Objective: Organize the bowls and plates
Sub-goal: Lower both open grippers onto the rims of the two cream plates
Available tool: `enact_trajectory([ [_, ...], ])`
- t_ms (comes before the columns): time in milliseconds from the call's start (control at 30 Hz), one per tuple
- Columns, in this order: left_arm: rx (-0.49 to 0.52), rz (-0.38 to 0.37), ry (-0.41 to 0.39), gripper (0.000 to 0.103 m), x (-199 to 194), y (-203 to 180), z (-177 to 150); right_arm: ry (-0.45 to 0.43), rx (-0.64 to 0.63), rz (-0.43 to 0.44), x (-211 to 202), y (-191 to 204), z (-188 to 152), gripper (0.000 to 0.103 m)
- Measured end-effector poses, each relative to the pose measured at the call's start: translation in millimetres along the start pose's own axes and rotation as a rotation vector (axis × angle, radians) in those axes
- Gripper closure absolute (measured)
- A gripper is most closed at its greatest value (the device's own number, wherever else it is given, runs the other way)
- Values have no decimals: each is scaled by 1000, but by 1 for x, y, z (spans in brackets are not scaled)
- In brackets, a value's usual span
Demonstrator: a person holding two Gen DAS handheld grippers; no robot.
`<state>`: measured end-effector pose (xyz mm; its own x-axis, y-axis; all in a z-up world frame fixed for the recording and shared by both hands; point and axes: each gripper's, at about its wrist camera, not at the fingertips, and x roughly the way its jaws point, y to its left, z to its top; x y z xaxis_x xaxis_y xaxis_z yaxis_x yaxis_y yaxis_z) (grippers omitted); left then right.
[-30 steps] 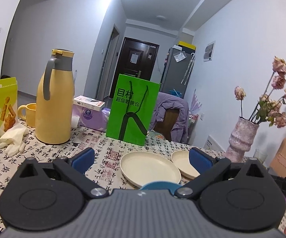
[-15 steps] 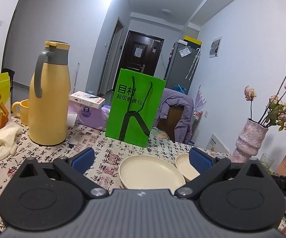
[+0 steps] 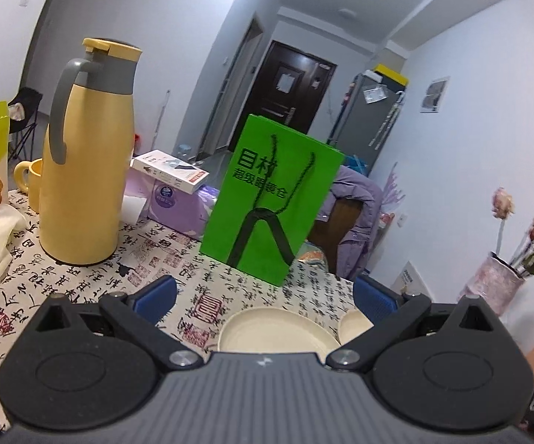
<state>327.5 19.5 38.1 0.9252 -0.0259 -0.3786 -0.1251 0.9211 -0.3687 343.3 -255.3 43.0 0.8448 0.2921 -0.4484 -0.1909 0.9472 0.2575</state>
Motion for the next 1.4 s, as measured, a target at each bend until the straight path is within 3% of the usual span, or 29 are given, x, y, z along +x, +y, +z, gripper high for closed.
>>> enact_trajectory([
  [433, -89, 96, 94, 0, 79, 13, 13, 115, 23, -74, 64, -1, 1, 0],
  [633, -107, 106, 209, 0, 112, 37, 1, 167, 27, -109, 89, 1, -4, 0],
  [933, -21, 131, 270, 0, 129, 43, -9, 210, 41, -145, 110, 4, -9, 0],
  [1400, -54, 153, 379, 0, 155, 64, -19, 272, 78, -182, 138, 0, -20, 0],
])
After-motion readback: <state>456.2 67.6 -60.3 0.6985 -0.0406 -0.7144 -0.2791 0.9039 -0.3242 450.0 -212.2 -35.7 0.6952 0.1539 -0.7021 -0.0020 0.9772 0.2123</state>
